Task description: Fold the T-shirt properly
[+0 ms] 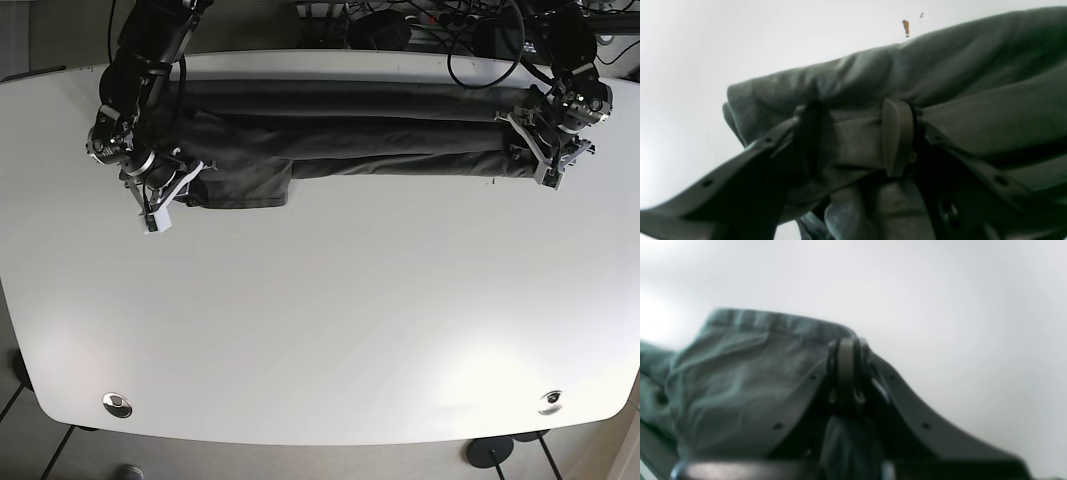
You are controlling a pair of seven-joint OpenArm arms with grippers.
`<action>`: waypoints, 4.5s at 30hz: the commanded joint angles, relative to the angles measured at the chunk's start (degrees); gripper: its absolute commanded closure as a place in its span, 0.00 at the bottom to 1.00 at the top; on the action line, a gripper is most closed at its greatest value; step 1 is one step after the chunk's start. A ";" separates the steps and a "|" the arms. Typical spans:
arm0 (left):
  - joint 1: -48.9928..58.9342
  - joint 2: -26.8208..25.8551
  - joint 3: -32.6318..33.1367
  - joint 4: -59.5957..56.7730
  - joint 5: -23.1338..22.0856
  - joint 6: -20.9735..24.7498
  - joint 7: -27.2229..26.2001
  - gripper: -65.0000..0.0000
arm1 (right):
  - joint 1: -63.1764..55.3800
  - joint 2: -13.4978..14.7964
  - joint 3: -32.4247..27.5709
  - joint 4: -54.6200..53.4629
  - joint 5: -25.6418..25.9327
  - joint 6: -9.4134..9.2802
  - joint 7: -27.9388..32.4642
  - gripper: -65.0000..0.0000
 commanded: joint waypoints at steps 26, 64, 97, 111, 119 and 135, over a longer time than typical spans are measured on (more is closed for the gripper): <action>-0.27 -1.01 -0.31 -5.13 -0.16 -0.29 -3.86 0.58 | -27.40 -1.54 17.52 29.80 14.67 0.43 -10.74 0.96; -15.04 0.40 6.46 -12.60 -0.34 -0.56 -6.59 0.58 | 1.62 6.29 9.00 -6.95 2.01 0.56 -2.12 0.81; -10.99 -1.10 -0.58 -4.86 -19.94 -0.87 8.89 0.96 | 0.47 4.35 9.08 -7.03 2.19 0.56 -2.12 0.81; -11.61 5.94 25.89 6.92 -19.94 3.66 8.97 0.96 | 0.82 4.26 8.91 -7.03 2.19 0.56 -2.12 0.81; -16.62 11.91 28.96 -1.79 -19.94 3.84 8.97 0.96 | 0.82 4.18 8.82 -7.03 1.84 0.56 -2.12 0.81; -21.89 14.55 37.31 -9.26 -19.94 12.45 8.80 0.62 | 0.56 4.18 8.91 -7.03 2.19 0.56 -2.21 0.81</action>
